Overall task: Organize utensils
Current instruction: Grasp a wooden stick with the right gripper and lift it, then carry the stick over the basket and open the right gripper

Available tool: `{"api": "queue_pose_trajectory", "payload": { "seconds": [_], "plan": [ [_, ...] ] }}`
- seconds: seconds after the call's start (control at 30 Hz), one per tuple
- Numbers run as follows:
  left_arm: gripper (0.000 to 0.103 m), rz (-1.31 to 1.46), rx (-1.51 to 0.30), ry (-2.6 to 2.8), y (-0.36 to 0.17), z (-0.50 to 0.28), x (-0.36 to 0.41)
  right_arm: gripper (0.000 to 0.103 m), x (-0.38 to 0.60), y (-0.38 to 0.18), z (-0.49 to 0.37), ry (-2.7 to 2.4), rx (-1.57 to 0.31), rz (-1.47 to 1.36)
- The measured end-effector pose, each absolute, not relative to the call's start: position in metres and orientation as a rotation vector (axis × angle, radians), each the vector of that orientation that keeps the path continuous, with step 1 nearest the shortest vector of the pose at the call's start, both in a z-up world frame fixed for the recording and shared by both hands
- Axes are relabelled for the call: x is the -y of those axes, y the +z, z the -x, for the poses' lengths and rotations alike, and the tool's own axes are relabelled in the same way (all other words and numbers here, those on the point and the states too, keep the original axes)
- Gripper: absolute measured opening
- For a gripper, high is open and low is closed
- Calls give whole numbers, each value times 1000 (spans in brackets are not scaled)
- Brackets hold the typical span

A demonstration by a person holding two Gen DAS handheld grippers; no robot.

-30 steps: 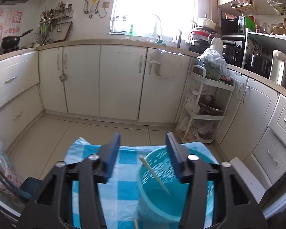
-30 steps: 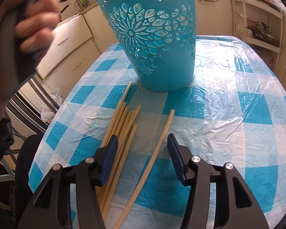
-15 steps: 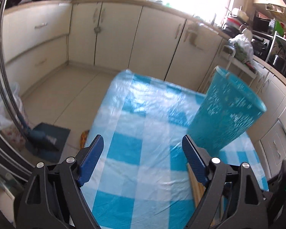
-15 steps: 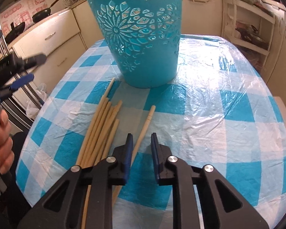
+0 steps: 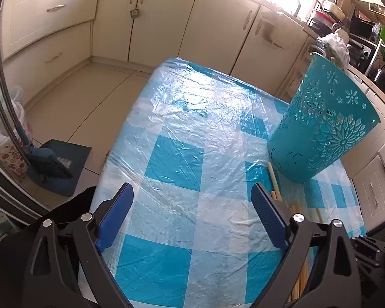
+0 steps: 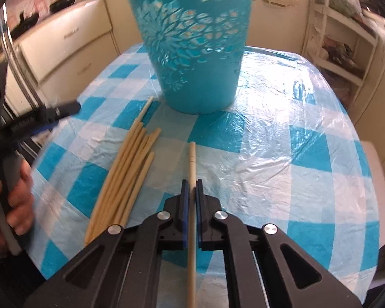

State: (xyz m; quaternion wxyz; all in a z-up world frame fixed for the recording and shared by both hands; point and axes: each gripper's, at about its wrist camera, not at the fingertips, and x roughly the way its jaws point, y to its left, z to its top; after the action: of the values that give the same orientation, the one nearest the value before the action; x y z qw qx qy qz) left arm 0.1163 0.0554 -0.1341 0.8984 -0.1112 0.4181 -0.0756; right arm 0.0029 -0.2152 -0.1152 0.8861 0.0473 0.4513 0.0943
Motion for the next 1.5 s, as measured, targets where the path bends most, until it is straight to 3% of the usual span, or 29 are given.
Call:
{"api": "queue_pose_trajectory", "payload": {
  "seconds": [0.33, 0.6, 0.83, 1.3, 1.37, 1.5],
  "plan": [
    [89, 203, -871, -151, -134, -118, -49, 6, 251, -2, 21, 317, -607, -342],
    [90, 202, -875, -139, -135, -119, -48, 6, 239, 76, -61, 263, -332, -335],
    [90, 233, -878, -137, -136, -120, -54, 6, 232, 72, -124, 141, -312, -319],
    [90, 247, -880, -131, -137, -121, -54, 7, 235, 34, -120, 120, -425, -260],
    [90, 252, -879, -128, -137, -122, -55, 14, 236, 35, -106, 132, -418, -250],
    [90, 250, -879, -125, -137, -122, -55, 19, 238, 39, -69, 156, -387, -238]
  ]
}}
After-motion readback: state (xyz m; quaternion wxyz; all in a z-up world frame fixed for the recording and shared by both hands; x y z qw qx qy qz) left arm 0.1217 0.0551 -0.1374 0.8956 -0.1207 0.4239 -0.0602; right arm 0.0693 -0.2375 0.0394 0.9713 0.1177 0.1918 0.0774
